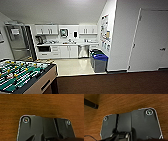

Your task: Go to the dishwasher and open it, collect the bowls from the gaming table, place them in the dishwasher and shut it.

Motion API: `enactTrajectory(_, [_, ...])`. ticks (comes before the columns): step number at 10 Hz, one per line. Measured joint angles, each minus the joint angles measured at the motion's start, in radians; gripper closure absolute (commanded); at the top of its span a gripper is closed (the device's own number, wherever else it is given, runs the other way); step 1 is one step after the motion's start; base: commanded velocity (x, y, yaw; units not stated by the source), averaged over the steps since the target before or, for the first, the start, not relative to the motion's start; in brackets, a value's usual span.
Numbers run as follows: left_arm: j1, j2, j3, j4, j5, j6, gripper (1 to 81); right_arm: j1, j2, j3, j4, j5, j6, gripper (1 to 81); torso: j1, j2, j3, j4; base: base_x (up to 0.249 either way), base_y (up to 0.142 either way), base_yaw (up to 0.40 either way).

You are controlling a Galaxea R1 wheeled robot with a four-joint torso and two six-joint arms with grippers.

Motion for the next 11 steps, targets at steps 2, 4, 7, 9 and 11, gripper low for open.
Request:
enactTrajectory(2, [0.0, -0.004, 0.0, 0.0, -0.001, 0.0, 1.0, 0.001, 0.001, 0.003, -0.001, 0.0, 0.0, 1.0, 0.0, 0.0, 0.0, 0.0, 0.164, 0.0, 0.0])
enactTrajectory(4, [0.003, -0.007, 0.0, 0.0, -0.001, 0.0, 1.0, 0.001, 0.002, 0.003, -0.001, 0.0, 0.0, 1.0, 0.0, 0.0, 0.0, 0.0, 0.172, 0.0, 0.0])
enactTrajectory(7, [0.005, -0.003, 0.0, 0.0, -0.002, 0.0, 1.0, -0.005, 0.0, 0.002, -0.002, 0.0, 0.0, 1.0, 0.0, 0.0, 0.0, 0.0, 0.189, 0.0, 0.0])
enactTrajectory(9, [0.004, -0.003, 0.0, 0.0, -0.002, 0.0, 1.0, -0.002, 0.003, 0.002, -0.002, 0.001, 0.0, 1.0, 0.0, 0.0, 0.0, 0.0, 0.19, 0.0, 0.0])
enactTrajectory(11, [0.005, 0.0, 0.0, 0.0, -0.002, 0.0, 1.0, -0.003, -0.002, 0.001, -0.002, 0.0, 0.0, 1.0, 0.0, 0.0, 0.0, 0.0, 0.19, 0.0, 0.0])
